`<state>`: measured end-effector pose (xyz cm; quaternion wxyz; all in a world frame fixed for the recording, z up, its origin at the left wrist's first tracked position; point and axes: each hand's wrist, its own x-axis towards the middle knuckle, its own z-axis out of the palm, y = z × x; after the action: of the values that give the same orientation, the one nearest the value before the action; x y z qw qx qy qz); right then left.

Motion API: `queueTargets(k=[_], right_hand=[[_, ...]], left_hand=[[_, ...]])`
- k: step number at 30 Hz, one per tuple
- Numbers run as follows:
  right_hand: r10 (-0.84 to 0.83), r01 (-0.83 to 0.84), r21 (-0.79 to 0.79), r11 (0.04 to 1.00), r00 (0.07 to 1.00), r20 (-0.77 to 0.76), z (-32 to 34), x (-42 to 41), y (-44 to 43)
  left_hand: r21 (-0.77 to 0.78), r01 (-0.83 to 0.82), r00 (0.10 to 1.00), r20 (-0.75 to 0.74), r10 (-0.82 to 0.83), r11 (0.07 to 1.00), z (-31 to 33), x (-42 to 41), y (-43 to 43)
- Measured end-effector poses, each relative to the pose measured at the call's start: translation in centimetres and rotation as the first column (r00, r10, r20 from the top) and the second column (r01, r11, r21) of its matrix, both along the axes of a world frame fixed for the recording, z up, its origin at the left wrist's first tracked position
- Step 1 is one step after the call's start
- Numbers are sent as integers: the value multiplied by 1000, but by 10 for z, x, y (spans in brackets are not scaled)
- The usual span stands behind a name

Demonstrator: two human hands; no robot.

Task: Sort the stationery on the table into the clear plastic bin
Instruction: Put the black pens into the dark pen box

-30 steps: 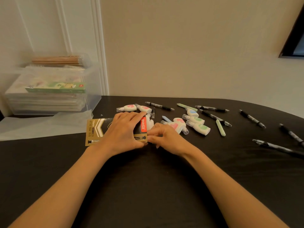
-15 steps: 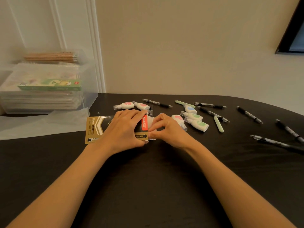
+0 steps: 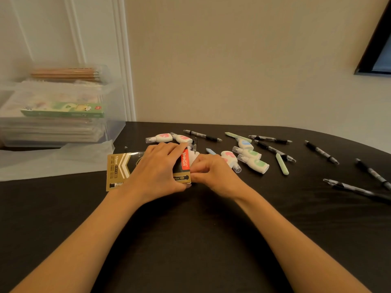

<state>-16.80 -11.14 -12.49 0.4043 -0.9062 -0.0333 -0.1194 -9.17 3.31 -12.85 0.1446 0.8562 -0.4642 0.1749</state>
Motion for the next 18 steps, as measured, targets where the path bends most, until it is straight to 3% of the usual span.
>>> queueTargets(k=[3, 10, 15, 18], right_hand=[[-6, 9, 41, 999, 998, -65, 1, 1, -5], [-99, 103, 70, 992, 993, -56, -5, 8, -2], [-68, 97, 226, 969, 989, -132, -4, 5, -1], [-214, 224, 416, 881, 974, -70, -2, 5, -8]], left_hand=[[-22, -7, 1000, -18, 7, 1000, 1, 1, 0], [-8, 18, 1000, -6, -18, 1000, 3, -5, -6], [19, 0, 1000, -10, 1, 1000, 3, -2, -9], [1, -60, 998, -28, 60, 998, 10, 6, -15]])
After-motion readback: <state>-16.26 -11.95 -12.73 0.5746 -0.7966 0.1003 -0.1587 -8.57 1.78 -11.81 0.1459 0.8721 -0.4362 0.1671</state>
